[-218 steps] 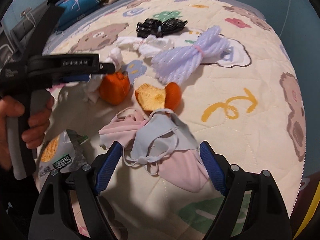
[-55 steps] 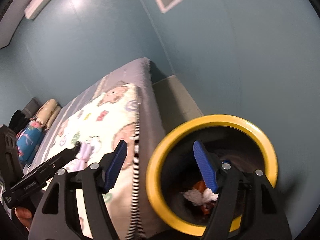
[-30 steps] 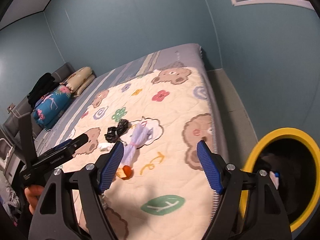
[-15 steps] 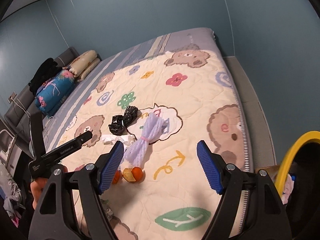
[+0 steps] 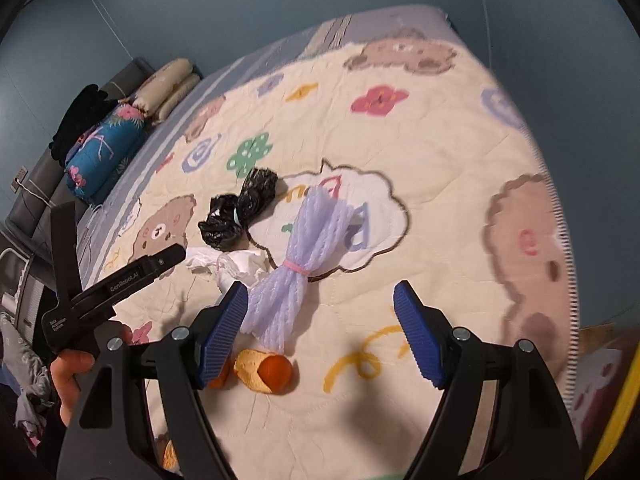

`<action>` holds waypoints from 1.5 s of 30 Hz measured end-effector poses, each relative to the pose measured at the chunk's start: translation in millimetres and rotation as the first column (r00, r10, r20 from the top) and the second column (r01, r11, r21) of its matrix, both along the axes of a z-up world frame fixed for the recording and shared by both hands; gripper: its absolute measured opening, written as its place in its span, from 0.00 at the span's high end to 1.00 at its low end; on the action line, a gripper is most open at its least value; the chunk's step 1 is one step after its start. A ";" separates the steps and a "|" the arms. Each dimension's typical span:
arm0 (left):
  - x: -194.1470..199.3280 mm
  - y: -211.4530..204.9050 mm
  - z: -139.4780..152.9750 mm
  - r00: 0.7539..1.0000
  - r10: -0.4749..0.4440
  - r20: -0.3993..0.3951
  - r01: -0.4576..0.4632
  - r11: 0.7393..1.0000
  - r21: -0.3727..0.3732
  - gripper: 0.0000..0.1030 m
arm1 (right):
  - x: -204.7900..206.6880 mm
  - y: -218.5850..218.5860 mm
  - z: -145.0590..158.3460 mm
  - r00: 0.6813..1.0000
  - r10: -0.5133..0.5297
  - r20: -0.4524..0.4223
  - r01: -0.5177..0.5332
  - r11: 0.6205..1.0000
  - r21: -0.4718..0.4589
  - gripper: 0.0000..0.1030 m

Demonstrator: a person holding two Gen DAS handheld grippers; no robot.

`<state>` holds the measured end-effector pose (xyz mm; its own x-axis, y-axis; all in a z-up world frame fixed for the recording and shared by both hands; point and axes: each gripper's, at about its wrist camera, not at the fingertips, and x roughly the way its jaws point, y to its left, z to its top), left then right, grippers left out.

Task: Collect trash
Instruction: 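Grasp the white tissue with the left tool while the right tool grasps the lavender mesh net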

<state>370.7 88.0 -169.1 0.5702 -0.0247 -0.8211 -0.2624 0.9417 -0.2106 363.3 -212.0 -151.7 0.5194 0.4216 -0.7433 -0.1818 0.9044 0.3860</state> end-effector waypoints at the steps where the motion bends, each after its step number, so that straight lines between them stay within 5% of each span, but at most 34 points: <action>1: 3.3 1.1 -2.5 1.000 0.005 -0.004 -0.005 1.000 -0.007 0.11 | 4.5 3.7 -6.1 1.000 0.007 -0.011 -0.007 1.000 0.006 0.30; 8: 23.2 3.4 -21.9 0.999 0.030 -0.033 -0.032 0.997 -0.063 0.12 | 30.4 31.6 -37.0 0.997 0.049 -0.058 -0.049 0.999 -0.001 0.31; 17: 36.8 1.5 -44.3 0.998 0.039 -0.049 -0.047 0.984 -0.170 0.31 | 49.0 51.3 -59.5 0.992 0.077 -0.096 -0.081 0.996 -0.038 0.37; 29: 25.0 2.4 -45.0 0.997 0.070 -0.031 -0.074 0.980 -0.187 0.80 | 43.3 70.6 -60.8 0.986 0.146 -0.076 -0.150 0.988 -0.048 0.74; 40: -0.3 16.4 -17.0 0.995 0.098 0.020 -0.091 0.974 -0.209 0.84 | 32.3 59.4 -34.6 0.991 0.134 -0.010 -0.134 0.991 -0.028 0.92; 45: -11.5 19.8 -4.1 0.994 0.098 0.038 -0.089 0.976 -0.199 0.84 | 20.2 55.7 -22.4 0.990 0.140 0.018 -0.139 0.990 -0.038 0.93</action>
